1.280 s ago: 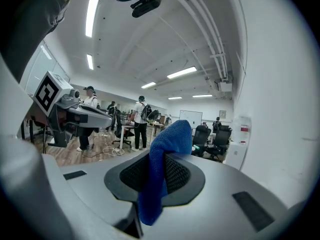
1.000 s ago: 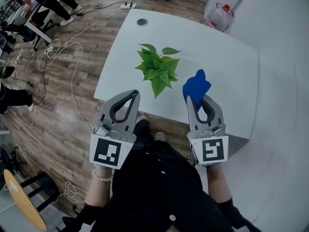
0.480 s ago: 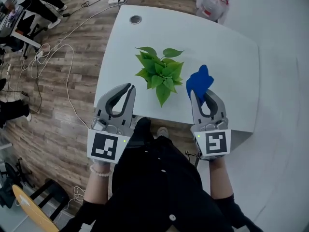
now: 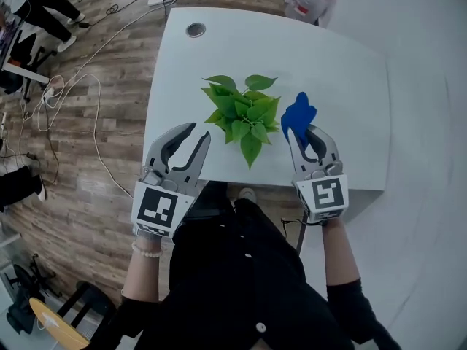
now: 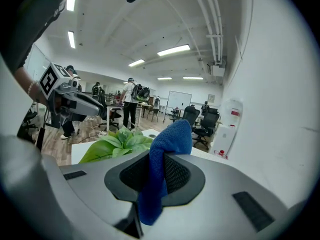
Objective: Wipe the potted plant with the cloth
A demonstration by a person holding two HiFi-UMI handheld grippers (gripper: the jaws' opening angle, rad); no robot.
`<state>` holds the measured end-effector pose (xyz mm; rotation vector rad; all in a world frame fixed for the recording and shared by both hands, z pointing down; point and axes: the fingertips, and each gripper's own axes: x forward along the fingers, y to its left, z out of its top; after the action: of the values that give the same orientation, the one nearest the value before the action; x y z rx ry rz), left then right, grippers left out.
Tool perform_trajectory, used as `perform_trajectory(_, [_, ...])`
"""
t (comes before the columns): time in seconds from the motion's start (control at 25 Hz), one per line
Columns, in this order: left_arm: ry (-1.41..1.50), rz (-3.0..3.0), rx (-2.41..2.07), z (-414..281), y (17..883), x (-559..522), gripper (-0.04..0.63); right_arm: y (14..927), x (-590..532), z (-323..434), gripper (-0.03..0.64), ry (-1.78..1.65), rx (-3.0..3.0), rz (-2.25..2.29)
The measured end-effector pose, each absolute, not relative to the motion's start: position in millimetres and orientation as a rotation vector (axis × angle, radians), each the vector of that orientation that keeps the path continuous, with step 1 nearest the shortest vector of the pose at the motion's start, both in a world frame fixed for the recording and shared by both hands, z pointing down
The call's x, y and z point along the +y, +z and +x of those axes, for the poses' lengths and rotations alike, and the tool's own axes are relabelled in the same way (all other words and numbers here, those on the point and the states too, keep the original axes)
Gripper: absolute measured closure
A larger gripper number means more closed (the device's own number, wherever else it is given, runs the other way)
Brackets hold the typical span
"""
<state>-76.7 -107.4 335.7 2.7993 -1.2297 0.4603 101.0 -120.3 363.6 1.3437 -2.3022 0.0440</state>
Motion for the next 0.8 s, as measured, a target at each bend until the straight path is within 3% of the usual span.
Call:
perform_trajectory(0.32, [0.581, 2.84, -0.94, -67, 381, -117, 0.341, 388, -146, 108, 0.532, 0.085, -2.268, 1.34])
perform_trajectory(0.8, [0.697, 2.788, -0.694, -42, 451, -122, 0.247, 437, -163, 111, 0.532, 0.166, -2.281, 1.17])
